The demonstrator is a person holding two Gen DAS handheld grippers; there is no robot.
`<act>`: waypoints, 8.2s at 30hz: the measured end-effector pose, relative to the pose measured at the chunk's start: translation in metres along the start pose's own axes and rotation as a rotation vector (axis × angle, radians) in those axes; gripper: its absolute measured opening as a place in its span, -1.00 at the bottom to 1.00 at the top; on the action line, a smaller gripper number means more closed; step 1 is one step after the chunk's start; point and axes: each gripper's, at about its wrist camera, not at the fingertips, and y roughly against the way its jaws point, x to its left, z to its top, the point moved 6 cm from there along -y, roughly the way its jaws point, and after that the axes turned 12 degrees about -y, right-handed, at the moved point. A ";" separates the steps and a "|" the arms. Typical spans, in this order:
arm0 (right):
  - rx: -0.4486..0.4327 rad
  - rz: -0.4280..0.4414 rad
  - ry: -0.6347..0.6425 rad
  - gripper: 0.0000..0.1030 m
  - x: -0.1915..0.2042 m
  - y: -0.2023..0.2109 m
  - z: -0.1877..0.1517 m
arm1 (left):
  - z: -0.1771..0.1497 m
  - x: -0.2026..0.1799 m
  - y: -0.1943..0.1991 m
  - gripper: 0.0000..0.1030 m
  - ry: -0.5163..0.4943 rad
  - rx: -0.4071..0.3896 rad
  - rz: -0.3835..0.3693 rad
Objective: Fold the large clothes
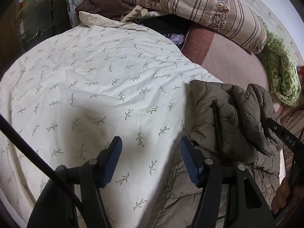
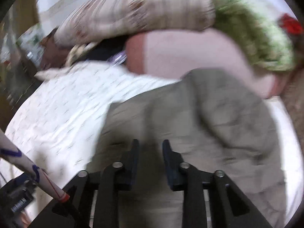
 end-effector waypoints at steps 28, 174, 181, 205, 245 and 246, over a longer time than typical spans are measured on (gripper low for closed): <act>0.111 -0.098 -0.345 0.28 -0.276 0.160 -0.152 | -0.083 -0.036 0.118 0.20 -0.202 -0.078 0.164; 0.227 0.496 -0.606 -0.69 -0.338 0.249 -0.278 | -0.228 -0.038 0.155 -0.66 -0.078 0.183 -0.381; 0.266 0.346 -0.540 -0.66 -0.324 0.233 -0.286 | -0.231 -0.058 0.130 -0.65 -0.165 0.234 -0.275; 0.185 0.304 -0.499 -0.67 -0.295 0.239 -0.221 | -0.171 -0.066 0.161 -0.67 -0.080 0.079 -0.354; -0.018 0.177 -0.646 0.66 -0.346 0.027 0.081 | 0.152 -0.175 -0.052 0.02 -0.048 0.051 -0.205; -0.040 0.163 -0.637 0.76 -0.344 0.035 0.081 | 0.154 -0.174 -0.039 0.14 -0.033 0.025 -0.232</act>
